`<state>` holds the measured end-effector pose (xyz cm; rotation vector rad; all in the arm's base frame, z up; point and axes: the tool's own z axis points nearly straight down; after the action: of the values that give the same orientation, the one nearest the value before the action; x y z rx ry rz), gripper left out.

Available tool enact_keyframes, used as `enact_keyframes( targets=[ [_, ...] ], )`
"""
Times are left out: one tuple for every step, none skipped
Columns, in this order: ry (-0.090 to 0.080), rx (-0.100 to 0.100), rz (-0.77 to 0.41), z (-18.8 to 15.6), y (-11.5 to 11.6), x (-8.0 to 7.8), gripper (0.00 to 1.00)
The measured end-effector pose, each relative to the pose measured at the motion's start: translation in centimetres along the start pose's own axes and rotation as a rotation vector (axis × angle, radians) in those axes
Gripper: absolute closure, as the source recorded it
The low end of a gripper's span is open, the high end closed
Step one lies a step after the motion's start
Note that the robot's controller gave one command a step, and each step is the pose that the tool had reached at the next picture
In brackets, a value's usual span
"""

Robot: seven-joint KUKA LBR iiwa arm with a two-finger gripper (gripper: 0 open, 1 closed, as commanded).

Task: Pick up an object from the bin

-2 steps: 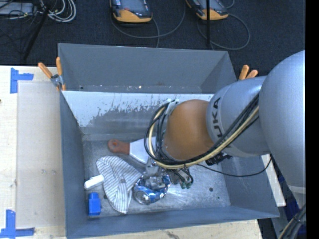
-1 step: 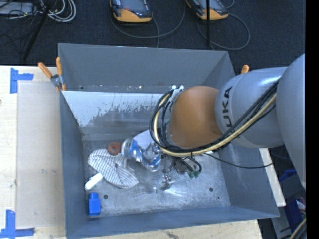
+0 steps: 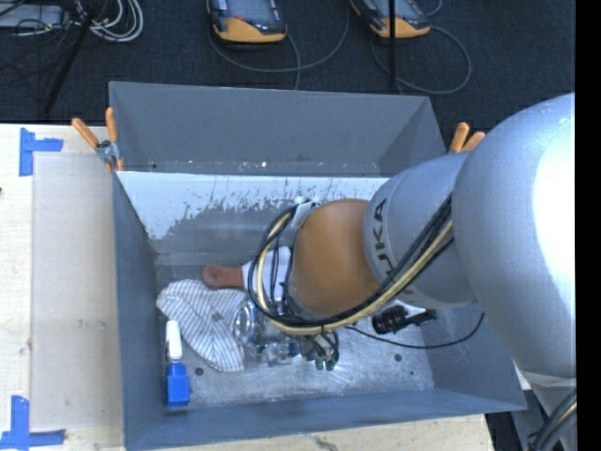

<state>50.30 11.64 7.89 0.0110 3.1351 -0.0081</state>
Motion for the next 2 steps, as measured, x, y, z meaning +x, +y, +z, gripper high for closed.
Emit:
enact_keyframes(
  targets=[
    [0.0, 0.0, 0.001, 0.0, 0.0, 0.0, 1.0],
    [0.01, -0.004, 0.05, -19.2, 0.5, 1.1, 1.0]
  ],
)
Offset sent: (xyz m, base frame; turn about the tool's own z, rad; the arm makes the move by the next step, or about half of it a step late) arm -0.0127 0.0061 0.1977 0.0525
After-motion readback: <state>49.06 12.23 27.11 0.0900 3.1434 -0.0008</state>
